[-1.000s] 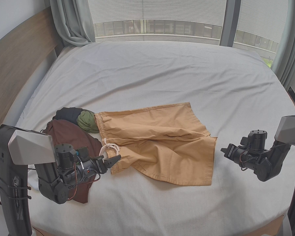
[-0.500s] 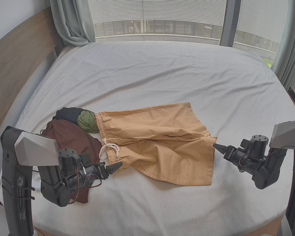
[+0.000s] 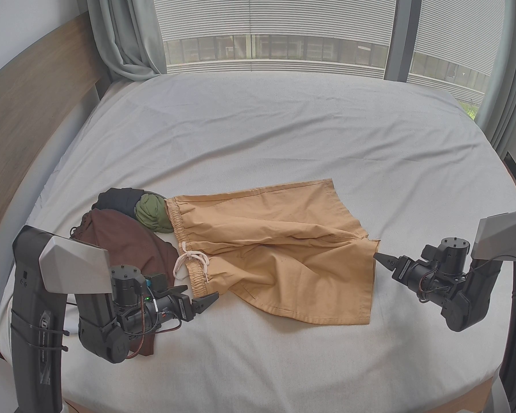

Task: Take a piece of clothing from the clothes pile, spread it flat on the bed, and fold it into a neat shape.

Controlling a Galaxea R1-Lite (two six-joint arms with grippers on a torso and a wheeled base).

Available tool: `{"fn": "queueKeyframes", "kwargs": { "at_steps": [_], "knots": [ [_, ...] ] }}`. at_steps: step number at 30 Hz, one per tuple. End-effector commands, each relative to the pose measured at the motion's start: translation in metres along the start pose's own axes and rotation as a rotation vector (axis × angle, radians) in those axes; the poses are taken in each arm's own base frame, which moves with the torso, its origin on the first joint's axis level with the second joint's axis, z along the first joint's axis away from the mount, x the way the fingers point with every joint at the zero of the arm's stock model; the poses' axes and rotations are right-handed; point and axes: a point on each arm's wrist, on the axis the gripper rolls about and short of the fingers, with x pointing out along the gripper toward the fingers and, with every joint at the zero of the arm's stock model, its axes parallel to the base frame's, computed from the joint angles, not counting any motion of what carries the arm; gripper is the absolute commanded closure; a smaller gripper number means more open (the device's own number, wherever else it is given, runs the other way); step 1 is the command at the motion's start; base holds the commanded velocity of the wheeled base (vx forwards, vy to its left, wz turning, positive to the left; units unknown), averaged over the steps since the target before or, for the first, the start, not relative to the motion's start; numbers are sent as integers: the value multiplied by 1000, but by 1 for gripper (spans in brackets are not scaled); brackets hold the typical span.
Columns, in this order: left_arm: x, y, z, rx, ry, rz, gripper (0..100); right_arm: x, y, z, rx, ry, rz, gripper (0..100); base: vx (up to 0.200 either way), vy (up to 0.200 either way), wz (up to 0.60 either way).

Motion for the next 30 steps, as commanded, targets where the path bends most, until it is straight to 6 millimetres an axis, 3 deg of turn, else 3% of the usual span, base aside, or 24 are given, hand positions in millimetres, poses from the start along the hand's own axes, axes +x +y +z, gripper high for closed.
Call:
{"fn": "queueKeyframes", "kwargs": {
  "at_steps": [1, 26, 27, 30],
  "knots": [
    [5, 4, -2, 28, -5, 3, 0, 0, 0, 0, 0, -1, 1, 0, 0, 0, 0],
    [17, 8, -13, 114, 13, -5, 0, 1, 2, -1, -2, 3, 6, 0, 0, 0, 0],
    [18, 8, -14, 116, 15, -5, 100, 1, 2, -1, -2, 3, 6, 0, 0, 0, 0],
    [19, 10, -18, 115, 22, -4, 100, 1, 2, -2, -2, 5, 7, 0, 0, 0, 0]
  ]
}}
